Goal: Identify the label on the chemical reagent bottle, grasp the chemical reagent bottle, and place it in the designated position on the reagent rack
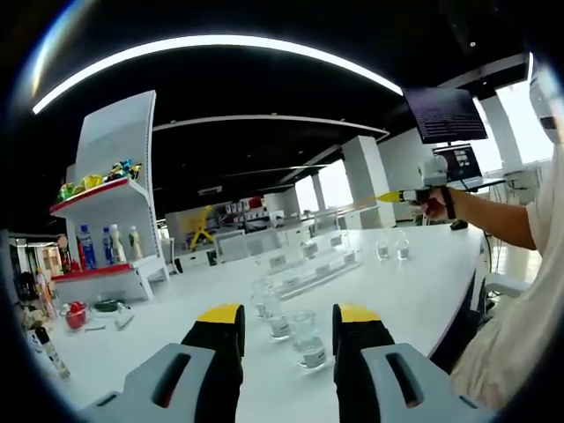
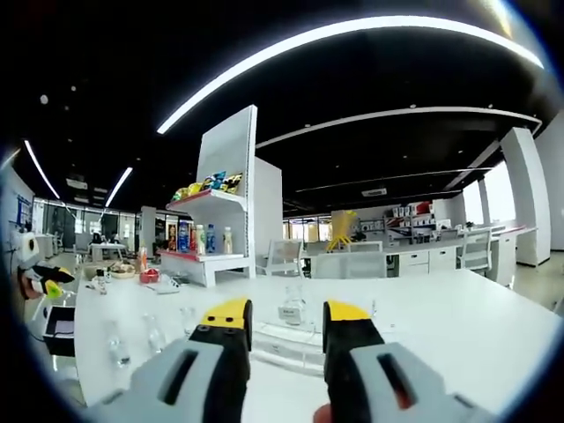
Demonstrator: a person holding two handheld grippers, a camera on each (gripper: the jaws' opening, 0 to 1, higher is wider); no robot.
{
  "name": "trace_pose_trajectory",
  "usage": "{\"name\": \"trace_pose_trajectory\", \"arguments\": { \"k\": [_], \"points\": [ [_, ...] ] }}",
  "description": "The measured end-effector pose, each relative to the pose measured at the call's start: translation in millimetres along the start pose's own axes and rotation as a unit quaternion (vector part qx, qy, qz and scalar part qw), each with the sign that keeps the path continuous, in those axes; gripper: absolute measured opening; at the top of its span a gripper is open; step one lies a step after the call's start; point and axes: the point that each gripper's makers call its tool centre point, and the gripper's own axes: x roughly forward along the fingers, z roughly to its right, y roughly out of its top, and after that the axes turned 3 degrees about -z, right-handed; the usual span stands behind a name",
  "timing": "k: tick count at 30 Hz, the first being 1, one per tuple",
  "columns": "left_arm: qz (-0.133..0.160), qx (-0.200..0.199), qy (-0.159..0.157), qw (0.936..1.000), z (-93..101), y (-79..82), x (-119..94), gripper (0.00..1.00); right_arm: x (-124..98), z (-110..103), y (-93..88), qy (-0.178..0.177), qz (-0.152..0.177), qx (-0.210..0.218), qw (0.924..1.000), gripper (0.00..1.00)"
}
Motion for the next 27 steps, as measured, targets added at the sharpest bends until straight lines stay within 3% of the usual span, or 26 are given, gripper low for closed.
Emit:
{"name": "trace_pose_trajectory", "arguments": {
  "k": [10, 17, 27],
  "points": [
    [0.000, -0.003, 0.001, 1.0000, 0.1, -2.1, 2.4, 0.40, -25.3, 12.9, -9.7, -0.020, -0.002, -0.014, 0.9997, 0.33],
    [-0.001, -0.008, 0.003, 1.0000, -0.2, -3.9, 4.5, 0.40, -46.6, 12.8, -18.0, -0.038, -0.009, -0.045, 0.9982, 0.33],
    [-0.004, -0.008, 0.009, 0.9999, -2.0, -5.9, 3.1, 0.40, -72.5, 11.4, -25.0, -0.051, -0.013, -0.053, 0.9972, 0.33]
  ]
}}
